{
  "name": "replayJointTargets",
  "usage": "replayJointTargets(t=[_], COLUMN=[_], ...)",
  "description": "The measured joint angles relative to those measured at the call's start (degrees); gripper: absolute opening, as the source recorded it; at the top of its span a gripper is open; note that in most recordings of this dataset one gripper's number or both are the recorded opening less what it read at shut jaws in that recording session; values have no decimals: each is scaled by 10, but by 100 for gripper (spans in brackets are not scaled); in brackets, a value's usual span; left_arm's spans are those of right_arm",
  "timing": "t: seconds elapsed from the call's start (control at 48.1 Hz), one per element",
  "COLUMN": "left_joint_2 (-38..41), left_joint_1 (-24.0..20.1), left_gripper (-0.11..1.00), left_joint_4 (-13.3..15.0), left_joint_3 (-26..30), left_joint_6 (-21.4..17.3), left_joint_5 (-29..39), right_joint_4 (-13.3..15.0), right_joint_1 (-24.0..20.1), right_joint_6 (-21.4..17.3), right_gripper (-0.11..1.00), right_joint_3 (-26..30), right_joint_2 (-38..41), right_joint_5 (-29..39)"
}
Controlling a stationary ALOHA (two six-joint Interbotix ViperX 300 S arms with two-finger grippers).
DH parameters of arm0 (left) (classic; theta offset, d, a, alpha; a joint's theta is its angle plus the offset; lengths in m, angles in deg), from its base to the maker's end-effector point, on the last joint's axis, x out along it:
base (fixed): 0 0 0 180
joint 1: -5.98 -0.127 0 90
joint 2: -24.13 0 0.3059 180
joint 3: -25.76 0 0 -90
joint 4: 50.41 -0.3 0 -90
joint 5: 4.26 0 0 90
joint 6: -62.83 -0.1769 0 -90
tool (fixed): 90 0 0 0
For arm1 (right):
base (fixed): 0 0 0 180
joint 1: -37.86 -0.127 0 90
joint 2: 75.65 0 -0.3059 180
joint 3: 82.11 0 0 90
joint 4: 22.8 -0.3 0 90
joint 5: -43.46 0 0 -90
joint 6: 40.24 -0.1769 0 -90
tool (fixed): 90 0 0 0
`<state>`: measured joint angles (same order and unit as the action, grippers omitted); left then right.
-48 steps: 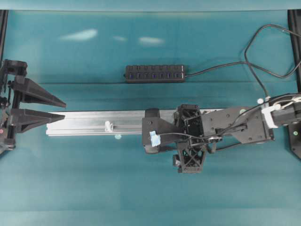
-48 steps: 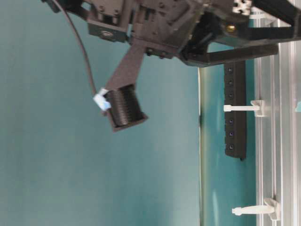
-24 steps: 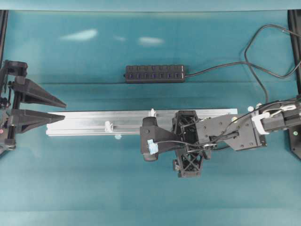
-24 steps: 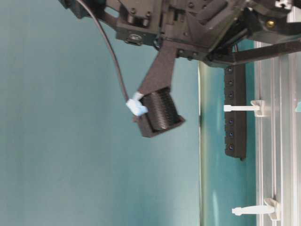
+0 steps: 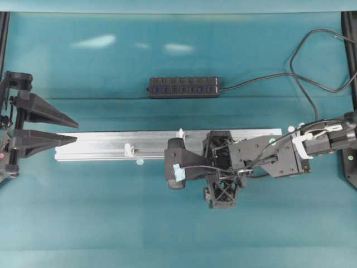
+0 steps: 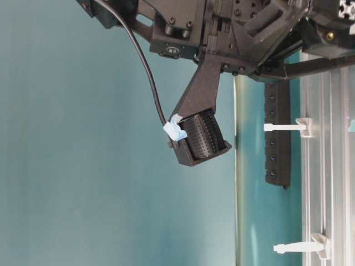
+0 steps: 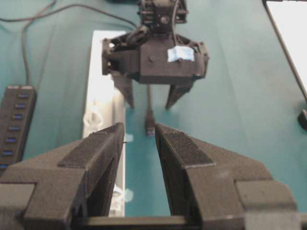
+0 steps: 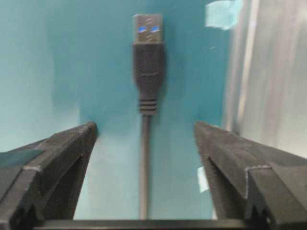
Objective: Pass the USB cable through three rings with both arms.
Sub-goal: 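Grasp the black USB-A plug with the right gripper, then push the plug leftward through the rightmost white ring with right gripper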
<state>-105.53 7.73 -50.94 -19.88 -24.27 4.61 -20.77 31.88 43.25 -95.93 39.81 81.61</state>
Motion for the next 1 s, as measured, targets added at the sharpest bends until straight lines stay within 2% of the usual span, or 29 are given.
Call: replayJointTargets(t=[0.353,0.457,0.54,0.748,0.998], left_joint_2=[1,0,0,0,0], left_joint_1=[0,-1,0,0,0], left_gripper=[43,43,43,43,43], left_joint_4=[0,0,0,0,0], left_joint_3=[0,0,0,0,0], left_joint_6=[0,0,0,0,0], left_joint_5=[-1,-1,0,0,0], right_joint_4=[0,0,0,-2,-4], right_joint_1=[0,-1,-1,-4,-3], right_joint_6=[0,0,-1,-1,-1], right_gripper=[47,43,37,11,1], right_joint_3=[2,2,2,1,1], right_joint_2=[7,7,6,7,6], right_joint_5=[-1,-1,-1,-1,-1])
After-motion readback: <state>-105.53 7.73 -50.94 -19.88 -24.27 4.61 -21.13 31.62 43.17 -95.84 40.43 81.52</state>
